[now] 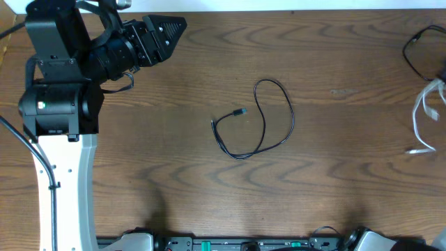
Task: Untangle cables
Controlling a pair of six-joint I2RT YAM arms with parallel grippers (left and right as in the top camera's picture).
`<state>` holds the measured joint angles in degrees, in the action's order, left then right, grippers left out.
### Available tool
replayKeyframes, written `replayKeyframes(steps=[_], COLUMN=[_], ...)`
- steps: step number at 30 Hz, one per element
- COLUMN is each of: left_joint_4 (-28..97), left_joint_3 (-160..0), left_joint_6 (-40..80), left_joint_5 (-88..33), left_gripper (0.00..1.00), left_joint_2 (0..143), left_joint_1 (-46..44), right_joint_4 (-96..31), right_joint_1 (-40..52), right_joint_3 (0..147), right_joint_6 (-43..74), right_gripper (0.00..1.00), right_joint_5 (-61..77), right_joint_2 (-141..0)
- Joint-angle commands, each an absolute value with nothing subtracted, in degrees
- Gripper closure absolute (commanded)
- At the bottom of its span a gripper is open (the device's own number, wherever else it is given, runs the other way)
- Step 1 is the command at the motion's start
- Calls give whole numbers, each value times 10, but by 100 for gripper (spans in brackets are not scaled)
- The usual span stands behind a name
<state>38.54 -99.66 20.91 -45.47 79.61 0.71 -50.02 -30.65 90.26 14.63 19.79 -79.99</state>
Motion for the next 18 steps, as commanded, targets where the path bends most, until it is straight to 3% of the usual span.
replayKeyframes(steps=[1, 12, 18], left_joint_4=[385, 404, 403], left_joint_3=[-1002, -1001, -1000], left_joint_6=[199, 199, 199], left_joint_5=[-451, -451, -451], left_gripper=[37, 37, 37], left_joint_2=[798, 816, 816], left_joint_1=[10, 9, 9], right_joint_4=[-502, -454, -319], right_joint_1=[-361, -461, -472], right_joint_3=[907, 907, 907], right_joint_6=[112, 91, 98], right_gripper=[99, 99, 99], right_joint_5=[116, 76, 101], right_joint_2=[-806, -923, -1001])
